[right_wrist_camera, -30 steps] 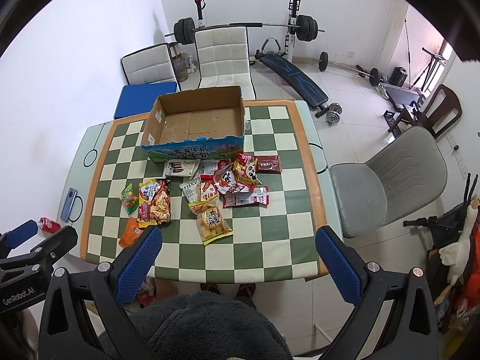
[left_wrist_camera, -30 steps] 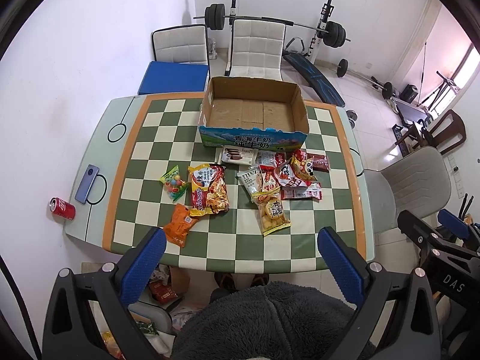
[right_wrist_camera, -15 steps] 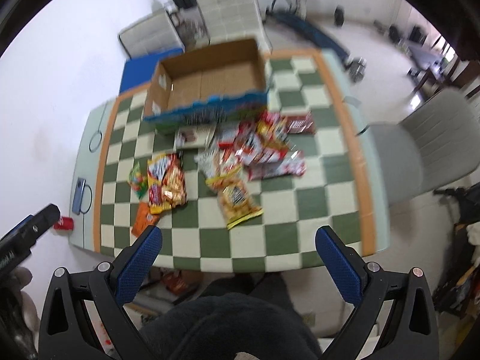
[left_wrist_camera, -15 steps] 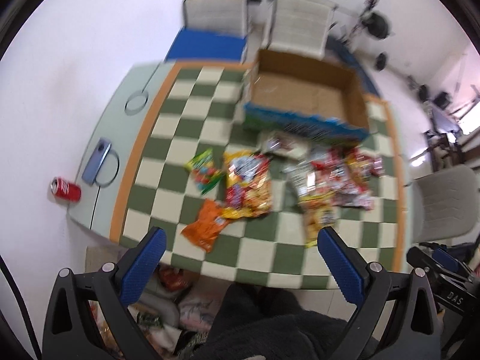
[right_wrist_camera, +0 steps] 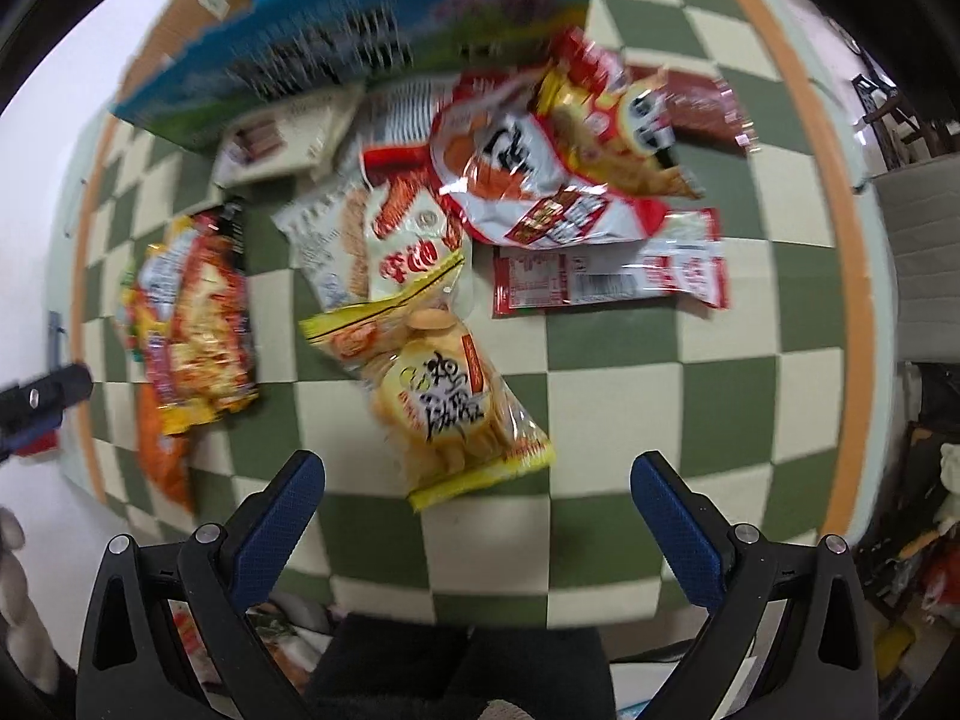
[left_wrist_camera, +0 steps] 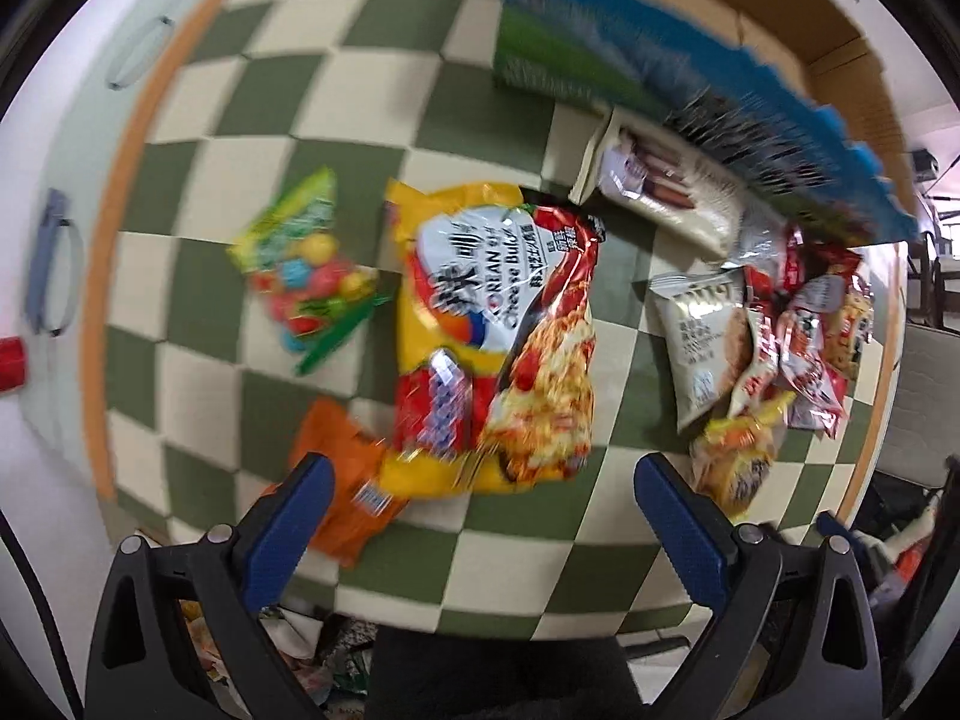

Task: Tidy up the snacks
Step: 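Grasp the Cheese Buldak bag with the left tool while the right tool grasps the yellow cracker bag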

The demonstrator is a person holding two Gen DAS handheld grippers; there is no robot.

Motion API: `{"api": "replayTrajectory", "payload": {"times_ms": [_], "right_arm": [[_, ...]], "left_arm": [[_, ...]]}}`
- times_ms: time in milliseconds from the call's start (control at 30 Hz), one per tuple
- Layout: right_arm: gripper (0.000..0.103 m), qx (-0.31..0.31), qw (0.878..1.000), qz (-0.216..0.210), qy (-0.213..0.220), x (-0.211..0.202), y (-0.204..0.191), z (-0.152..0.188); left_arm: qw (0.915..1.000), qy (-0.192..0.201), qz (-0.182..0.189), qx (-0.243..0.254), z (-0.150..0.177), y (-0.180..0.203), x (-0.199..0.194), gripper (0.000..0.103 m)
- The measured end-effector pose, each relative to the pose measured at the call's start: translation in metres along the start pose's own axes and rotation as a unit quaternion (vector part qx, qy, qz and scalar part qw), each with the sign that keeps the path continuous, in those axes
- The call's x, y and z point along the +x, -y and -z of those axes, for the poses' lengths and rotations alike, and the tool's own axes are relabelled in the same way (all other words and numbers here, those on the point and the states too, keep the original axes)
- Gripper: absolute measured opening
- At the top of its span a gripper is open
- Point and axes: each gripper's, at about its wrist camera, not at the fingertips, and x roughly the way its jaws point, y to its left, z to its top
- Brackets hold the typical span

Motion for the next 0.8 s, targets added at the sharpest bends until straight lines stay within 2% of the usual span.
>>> {"api": "replayTrajectory", "payload": {"times_ms": [100,167,500,600,667,800], "right_arm": [[0.103,-0.004,1.0,-0.006,-0.019,0.03,-0.005,-0.006],[0.103,-0.015,1.0,0.004,-0.022,0.044,-0.01,-0.008],[0.103,-0.015,0.999,0.018,-0.045,0.098,-0.017,-0.018],[0.103,-0.015,0.998,0.024,-0.054,0.114,-0.019,-0.025],[0.103,-0.014,0.998,0.026,-0.058,0.12,-0.019,-0.028],[0.102,-0.008,0.997,0.029,-0.066,0.122,-0.021,-0.037]], "left_arm": [[0.9998,-0.019,-0.005,0.003,-0.017,0.001,0.024,0.102],[0.9995,-0.029,-0.011,0.004,-0.027,0.003,0.038,0.102],[0.9962,-0.074,-0.037,0.027,-0.04,0.012,0.086,0.102],[0.9966,-0.066,-0.042,0.025,-0.038,0.009,0.089,0.097],[0.997,-0.057,-0.043,0.03,-0.037,0.009,0.087,0.088],[0.9972,-0.043,-0.049,0.035,-0.03,0.012,0.077,0.088]]}}
